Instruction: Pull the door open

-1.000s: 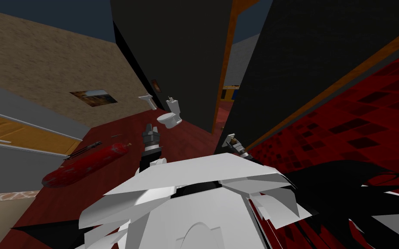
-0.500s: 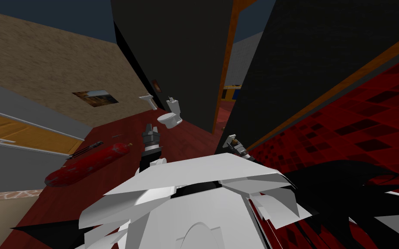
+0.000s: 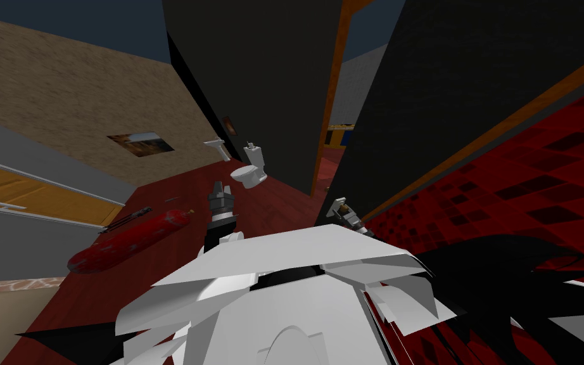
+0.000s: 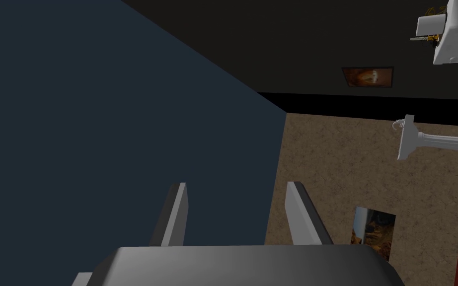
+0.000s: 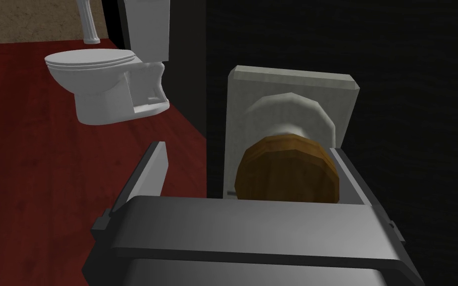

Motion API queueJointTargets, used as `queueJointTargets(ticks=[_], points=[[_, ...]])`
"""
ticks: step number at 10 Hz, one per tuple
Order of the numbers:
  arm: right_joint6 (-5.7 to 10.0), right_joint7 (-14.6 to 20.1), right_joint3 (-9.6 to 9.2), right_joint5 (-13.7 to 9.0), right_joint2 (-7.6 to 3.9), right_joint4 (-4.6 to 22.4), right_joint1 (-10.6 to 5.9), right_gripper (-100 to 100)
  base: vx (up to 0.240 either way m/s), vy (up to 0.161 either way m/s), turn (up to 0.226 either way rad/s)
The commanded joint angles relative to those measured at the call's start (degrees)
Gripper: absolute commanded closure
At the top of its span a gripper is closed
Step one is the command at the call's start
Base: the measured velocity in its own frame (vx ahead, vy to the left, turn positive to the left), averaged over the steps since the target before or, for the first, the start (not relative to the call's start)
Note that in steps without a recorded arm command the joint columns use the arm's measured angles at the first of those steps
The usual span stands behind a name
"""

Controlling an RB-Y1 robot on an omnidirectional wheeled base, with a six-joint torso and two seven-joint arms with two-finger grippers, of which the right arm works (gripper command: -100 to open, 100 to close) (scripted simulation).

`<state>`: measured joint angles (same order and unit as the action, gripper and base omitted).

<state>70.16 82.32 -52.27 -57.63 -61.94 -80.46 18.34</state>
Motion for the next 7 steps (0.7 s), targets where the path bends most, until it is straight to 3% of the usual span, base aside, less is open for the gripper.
queueJointTargets(ticks=[1, 6, 7], points=[[0.22, 0.2, -2.14, 1.1, 1.22, -0.4, 0.42, 100, 0.013, 0.002, 0.018], [0.22, 0.2, -2.14, 1.1, 1.22, -0.4, 0.42, 100, 0.003, -0.001, 0.002], [1.03, 0.1, -2.73, 1.2, 1.08, -0.3, 0.59, 100, 0.016, 0.006, 0.012]])
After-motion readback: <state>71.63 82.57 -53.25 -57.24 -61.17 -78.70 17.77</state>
